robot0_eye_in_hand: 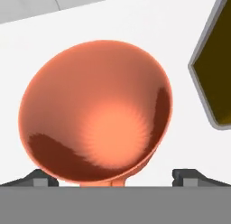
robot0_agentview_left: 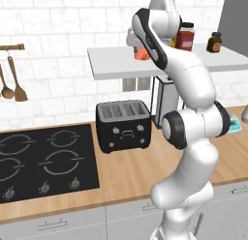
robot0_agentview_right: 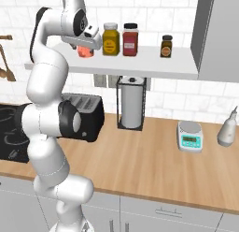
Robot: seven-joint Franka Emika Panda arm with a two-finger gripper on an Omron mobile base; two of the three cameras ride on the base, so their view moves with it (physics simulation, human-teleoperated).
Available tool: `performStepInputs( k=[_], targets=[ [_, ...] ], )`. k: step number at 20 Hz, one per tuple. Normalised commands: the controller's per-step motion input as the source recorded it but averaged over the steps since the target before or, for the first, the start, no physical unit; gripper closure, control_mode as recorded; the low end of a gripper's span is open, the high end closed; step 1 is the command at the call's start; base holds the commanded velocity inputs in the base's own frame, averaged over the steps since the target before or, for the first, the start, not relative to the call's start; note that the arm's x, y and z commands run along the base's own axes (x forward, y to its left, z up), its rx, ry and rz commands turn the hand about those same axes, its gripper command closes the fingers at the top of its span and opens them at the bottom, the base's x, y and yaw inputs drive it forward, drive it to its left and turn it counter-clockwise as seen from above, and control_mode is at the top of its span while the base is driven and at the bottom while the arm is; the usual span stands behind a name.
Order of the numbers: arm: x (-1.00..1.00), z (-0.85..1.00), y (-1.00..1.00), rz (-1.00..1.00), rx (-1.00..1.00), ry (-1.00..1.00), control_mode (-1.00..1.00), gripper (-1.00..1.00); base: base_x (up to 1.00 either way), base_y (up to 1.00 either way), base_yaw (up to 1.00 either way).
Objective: Gather all objects into one cabinet and sort the glasses and bowls to opposite sides.
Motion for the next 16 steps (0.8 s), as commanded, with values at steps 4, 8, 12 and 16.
performStepInputs(
  k=[4,8,12,16],
  targets=[
    [0.01,-0.46,0.03,0.00,0.00,0.00,-1.00,1.00,0.00,0.00,0.00],
    [0.04,-0.45,0.07,0.00,0.00,0.00,-1.00,1.00,0.00,0.00,0.00],
    [0.03,-0.43,0.00,0.00,0.00,0.00,-1.00,1.00,0.00,0.00,0.00],
    [0.00,-0.20,0.00,0.00,0.00,0.00,-1.00,1.00,0.00,0.00,0.00]
  ],
)
